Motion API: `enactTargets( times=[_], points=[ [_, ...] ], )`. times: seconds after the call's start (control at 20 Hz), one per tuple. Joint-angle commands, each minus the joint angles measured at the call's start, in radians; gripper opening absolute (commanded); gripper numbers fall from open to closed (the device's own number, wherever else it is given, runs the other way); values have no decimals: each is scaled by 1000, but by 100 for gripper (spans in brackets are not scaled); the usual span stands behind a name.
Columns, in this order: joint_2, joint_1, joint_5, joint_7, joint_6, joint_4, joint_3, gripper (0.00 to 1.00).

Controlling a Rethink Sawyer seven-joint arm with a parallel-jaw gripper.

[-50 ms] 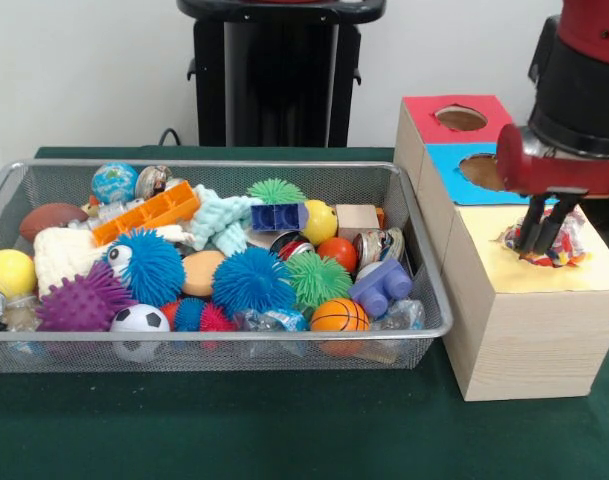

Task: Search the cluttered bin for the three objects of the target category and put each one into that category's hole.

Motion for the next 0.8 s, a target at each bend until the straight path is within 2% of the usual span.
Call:
enactTargets(
  times=[0.05,0.4,0.8],
  points=[
    [-89,21,24,276,30,188,24,0],
    [-81,12,35,263,-171,318,59,0],
    [-11,-19,13,210,-335,323,89,0]
  ],
)
